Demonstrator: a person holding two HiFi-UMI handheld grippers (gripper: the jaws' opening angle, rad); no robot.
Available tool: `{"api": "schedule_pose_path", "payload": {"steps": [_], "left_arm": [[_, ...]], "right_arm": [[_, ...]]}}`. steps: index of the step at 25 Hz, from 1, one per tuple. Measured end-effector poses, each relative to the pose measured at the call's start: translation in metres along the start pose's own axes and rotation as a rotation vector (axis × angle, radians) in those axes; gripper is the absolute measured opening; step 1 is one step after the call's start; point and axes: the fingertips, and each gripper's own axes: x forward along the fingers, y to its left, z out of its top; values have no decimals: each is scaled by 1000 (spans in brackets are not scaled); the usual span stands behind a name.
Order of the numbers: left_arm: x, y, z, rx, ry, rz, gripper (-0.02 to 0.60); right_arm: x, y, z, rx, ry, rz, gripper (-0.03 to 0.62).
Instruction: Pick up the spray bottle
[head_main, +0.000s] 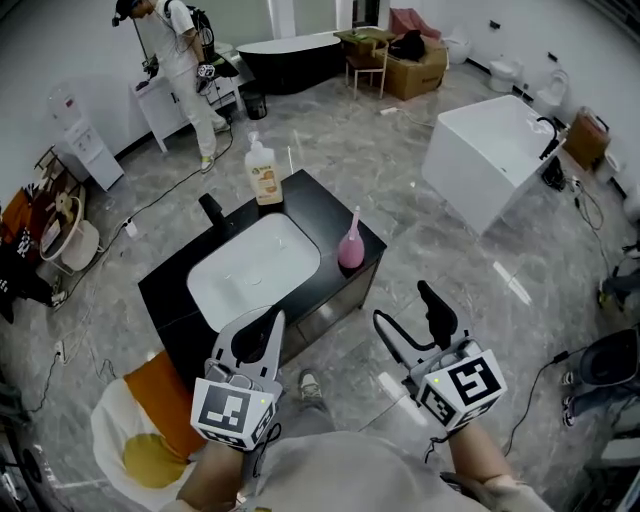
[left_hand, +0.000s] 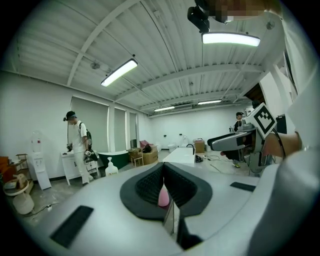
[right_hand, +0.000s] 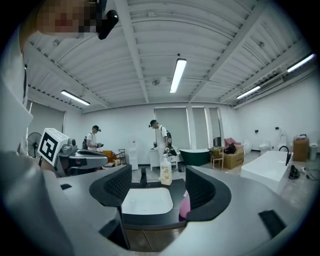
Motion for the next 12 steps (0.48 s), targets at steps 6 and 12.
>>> {"api": "schedule_pose_path", "payload": {"steps": [6, 12], "left_arm": [[55, 58, -35, -10, 64, -53, 20], [101, 85, -60, -32, 98, -100, 20]], "right_arm": [[79, -30, -33, 54, 87, -102, 345], [141, -50, -67, 61, 152, -152, 350]]}}
